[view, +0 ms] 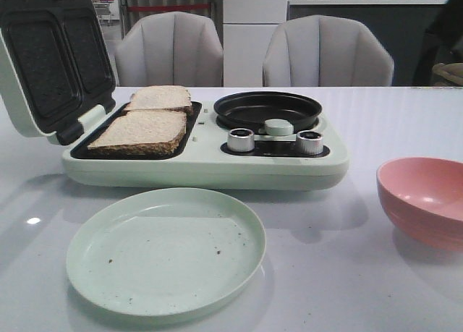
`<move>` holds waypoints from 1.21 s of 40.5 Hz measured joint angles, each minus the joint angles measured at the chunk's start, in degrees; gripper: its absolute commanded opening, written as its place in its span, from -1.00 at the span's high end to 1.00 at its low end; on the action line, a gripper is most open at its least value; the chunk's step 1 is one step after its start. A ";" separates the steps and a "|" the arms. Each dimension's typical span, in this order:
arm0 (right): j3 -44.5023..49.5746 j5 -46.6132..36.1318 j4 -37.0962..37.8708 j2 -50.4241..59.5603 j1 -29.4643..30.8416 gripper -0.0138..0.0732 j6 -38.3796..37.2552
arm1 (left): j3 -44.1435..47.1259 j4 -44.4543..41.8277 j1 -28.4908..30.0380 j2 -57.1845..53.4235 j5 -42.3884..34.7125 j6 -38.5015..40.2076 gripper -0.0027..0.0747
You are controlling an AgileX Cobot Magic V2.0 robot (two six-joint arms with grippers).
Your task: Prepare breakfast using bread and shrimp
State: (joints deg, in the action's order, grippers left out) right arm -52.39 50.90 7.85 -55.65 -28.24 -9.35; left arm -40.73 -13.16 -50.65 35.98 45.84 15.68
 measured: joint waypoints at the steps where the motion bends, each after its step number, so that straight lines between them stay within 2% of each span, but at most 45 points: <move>1: 1.32 -0.10 0.00 1.55 0.00 -0.55 0.00 | 0.00 -0.04 0.00 0.00 0.00 0.00 -0.06; 9: 7.88 -0.10 0.00 10.45 0.00 -0.55 0.00 | 0.00 -0.17 0.00 0.98 0.56 0.00 -0.06; 20: 9.34 -0.17 0.09 15.06 0.00 -0.55 0.00 | -6.81 -5.06 0.00 11.54 10.33 0.00 -0.06; 25: 9.34 -0.17 0.09 15.06 0.00 -0.55 0.00 | -10.31 -6.89 2.82 17.33 14.05 0.00 -0.06; 32: 9.34 -0.22 0.09 15.06 0.00 -0.55 0.00 | -13.89 -7.37 13.72 23.46 15.37 -0.47 -0.04; 38: 9.34 -0.22 0.09 15.06 0.00 -0.55 0.00 | -16.69 -5.19 28.31 27.45 14.40 -5.51 0.22; 45: 9.34 -0.22 0.09 15.06 0.00 -0.55 0.00 | -20.05 6.83 45.58 32.11 9.86 -16.82 0.58; 49: 9.34 -0.22 0.09 15.06 0.00 -0.55 0.00 | -22.23 15.78 53.38 35.59 8.20 -23.57 0.67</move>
State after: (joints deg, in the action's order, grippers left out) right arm -43.05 50.68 7.94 -40.59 -28.24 -9.35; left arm -62.96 2.62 2.73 71.57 54.04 -7.88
